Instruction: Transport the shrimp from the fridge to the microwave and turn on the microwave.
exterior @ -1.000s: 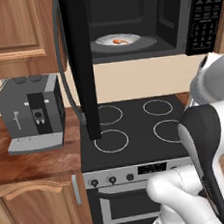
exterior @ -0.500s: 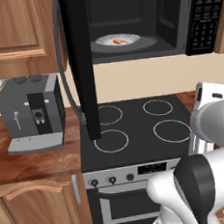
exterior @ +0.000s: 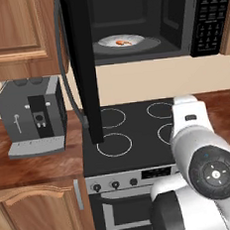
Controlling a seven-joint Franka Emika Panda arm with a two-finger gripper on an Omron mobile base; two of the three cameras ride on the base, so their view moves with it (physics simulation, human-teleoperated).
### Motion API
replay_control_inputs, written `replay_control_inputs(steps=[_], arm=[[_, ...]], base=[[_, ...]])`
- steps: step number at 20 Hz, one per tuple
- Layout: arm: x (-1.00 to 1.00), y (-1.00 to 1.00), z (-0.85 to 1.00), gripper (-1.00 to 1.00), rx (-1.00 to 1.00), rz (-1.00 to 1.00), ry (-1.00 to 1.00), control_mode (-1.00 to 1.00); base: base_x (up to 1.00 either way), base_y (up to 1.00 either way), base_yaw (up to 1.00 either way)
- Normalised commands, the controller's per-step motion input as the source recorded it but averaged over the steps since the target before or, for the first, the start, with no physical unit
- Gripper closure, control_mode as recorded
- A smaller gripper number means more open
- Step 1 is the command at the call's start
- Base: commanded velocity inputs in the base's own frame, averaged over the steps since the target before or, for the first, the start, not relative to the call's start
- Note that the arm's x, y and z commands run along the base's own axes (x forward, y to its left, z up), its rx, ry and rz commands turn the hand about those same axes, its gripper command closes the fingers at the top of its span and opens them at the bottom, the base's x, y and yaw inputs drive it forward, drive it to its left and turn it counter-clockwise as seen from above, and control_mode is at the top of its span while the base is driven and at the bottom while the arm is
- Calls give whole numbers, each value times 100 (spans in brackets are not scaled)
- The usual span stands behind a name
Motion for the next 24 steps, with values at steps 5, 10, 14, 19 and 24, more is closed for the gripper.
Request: replay_control_inputs(steps=[5, 10, 14, 19, 24], arm=[[-26, 30, -29, -100, -23, 10, -25, -100], [-13, 40, -33, -100, -23, 9, -28, -100], [-3, 50, -24, -100, -25, 3, -26, -100], [0, 47, -14, -100, -20, 0, -16, -100], [0, 45, -9, -100, -17, 0, -12, -100]], base=[[0, 0, 0], [0, 0, 0], [0, 0, 0], [0, 0, 0], [0, 0, 0]])
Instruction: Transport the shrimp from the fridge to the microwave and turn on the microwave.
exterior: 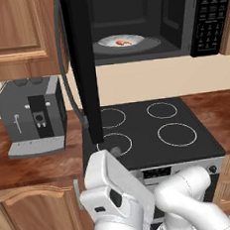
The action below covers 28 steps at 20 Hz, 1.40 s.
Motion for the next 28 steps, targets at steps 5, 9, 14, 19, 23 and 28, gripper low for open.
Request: replay_control_inputs(steps=[5, 9, 14, 19, 23, 28], arm=[[12, 48, -9, -100, -15, -1, -9, -100], [24, 50, -11, -100, -9, -5, -4, -100], [28, 50, -17, -100, -7, -9, 0, -100], [32, 50, -19, -100, -5, -11, 0, -100], [31, 42, -5, -100, -4, -11, -1, -100], [43, 31, 0, -100, -4, -9, -2, -100]], base=[[0, 0, 0], [0, 0, 0], [0, 0, 0], [0, 0, 0], [0, 0, 0], [0, 0, 0]])
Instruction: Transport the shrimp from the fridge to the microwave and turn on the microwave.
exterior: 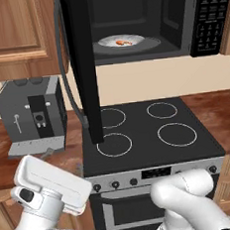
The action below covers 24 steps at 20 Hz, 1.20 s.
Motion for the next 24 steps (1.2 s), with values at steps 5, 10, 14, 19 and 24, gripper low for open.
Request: replay_control_inputs(steps=[5, 10, 14, 19, 24], arm=[[48, 20, 0, -100, 0, -9, -1, -100], [45, 3, 0, -100, 0, -5, -1, -100], [43, 0, 0, -100, 0, -4, -5, -100], [43, 0, 0, -100, 0, -4, -8, -100], [44, 0, 0, -100, 0, -4, -10, -100]], base=[[0, 0, 0], [0, 0, 0], [0, 0, 0], [0, 0, 0], [0, 0, 0]])
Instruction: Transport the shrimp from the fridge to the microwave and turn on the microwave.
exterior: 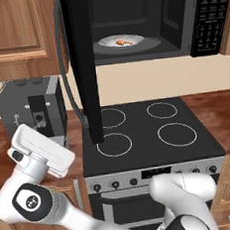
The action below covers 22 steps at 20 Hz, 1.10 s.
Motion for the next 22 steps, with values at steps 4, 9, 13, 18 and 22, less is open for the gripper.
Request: replay_control_inputs(steps=[4, 9, 13, 18, 22], arm=[[35, 0, 1, -100, 0, -4, -13, -100], [15, 0, 23, -100, 3, -3, -17, -100], [1, 0, 39, -100, 6, -6, -21, -100], [0, -10, 38, -100, 12, -5, -16, -100], [0, -42, 33, -100, 21, -5, -8, -100]], base=[[0, 0, 0], [0, 0, 0], [0, 0, 0], [0, 0, 0], [0, 0, 0]])
